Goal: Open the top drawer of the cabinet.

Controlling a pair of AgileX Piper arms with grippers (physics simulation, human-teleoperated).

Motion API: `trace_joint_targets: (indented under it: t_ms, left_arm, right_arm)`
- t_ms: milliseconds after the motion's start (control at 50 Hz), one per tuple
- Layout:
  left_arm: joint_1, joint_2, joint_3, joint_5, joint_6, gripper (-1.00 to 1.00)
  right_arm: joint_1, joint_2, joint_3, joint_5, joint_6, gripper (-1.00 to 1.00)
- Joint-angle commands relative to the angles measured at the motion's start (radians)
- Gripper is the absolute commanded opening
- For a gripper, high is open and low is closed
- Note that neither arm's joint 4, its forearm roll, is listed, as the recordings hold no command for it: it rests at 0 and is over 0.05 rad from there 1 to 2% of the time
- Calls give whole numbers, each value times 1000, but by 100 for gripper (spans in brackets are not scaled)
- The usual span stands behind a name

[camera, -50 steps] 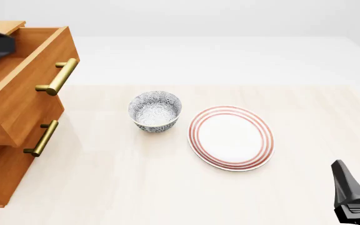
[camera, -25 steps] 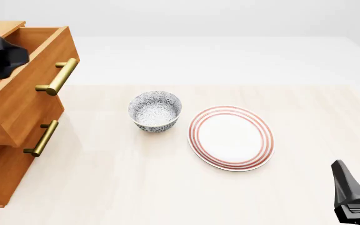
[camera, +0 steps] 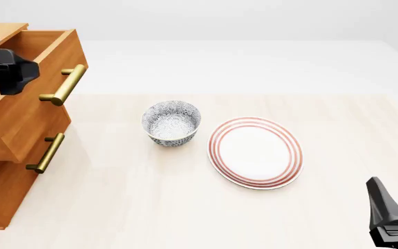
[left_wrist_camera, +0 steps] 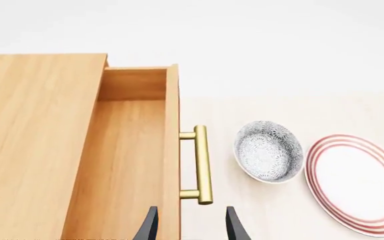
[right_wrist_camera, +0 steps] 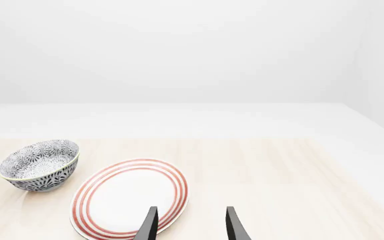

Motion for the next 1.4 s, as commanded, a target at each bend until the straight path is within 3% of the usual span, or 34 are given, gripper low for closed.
trace_joint_targets:
  t_ms: [20, 1400]
  left_arm:
    - [15, -3, 17, -11, 1, 100]
    - [9, 95, 52, -100, 3, 100]
  right_arm:
    - [0, 0, 0, 0, 0, 100]
    - [0, 0, 0, 0, 0, 100]
